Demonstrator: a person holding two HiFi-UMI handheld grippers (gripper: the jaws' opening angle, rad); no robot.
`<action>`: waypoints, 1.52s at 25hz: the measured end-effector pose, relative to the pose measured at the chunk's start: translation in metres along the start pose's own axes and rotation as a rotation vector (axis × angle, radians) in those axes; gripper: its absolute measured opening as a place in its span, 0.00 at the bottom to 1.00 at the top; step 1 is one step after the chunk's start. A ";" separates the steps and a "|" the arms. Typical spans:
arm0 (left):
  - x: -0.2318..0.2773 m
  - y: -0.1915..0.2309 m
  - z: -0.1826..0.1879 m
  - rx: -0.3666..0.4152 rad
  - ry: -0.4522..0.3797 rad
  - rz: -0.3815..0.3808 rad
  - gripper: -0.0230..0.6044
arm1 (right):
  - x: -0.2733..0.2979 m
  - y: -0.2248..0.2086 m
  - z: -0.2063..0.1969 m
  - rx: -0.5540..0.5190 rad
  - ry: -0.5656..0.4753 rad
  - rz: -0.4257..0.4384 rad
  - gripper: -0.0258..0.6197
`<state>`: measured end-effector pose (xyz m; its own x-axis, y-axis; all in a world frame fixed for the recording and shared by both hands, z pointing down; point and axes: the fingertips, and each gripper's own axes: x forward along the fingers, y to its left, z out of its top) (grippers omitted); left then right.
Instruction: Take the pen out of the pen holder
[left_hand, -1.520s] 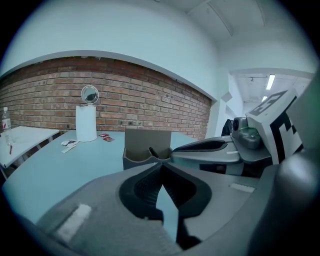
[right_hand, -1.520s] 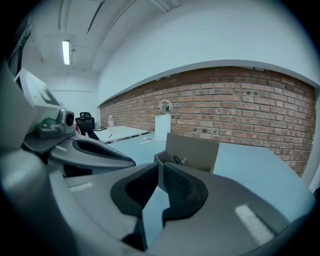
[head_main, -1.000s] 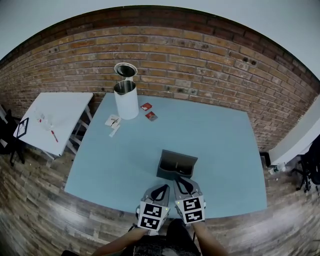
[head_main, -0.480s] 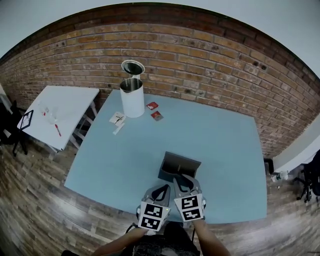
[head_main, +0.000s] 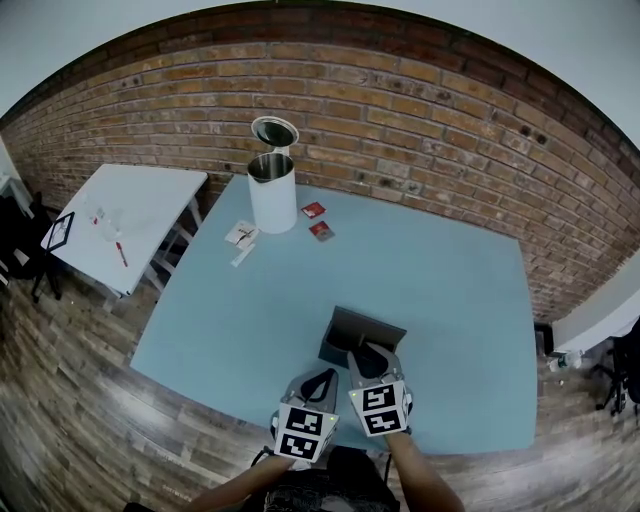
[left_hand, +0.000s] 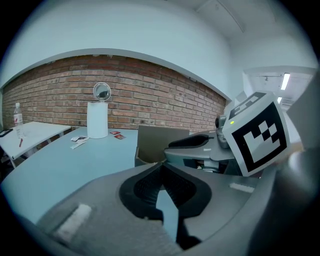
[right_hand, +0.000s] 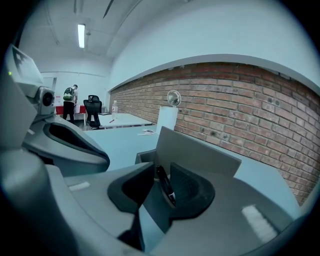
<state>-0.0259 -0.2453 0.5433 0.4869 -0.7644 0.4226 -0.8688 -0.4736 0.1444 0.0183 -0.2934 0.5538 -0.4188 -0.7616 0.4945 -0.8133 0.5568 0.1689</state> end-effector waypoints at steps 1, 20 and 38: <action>0.000 0.000 0.000 -0.001 0.001 0.003 0.04 | 0.001 0.000 0.000 -0.002 0.002 0.006 0.18; -0.002 -0.001 0.000 0.007 -0.005 0.006 0.04 | -0.009 -0.012 0.006 -0.081 -0.048 -0.058 0.10; -0.009 -0.023 0.001 0.029 -0.024 -0.049 0.04 | -0.065 -0.021 0.066 -0.097 -0.272 -0.155 0.10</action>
<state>-0.0096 -0.2282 0.5354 0.5315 -0.7498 0.3940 -0.8408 -0.5233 0.1384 0.0356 -0.2775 0.4623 -0.3963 -0.8930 0.2133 -0.8387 0.4466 0.3116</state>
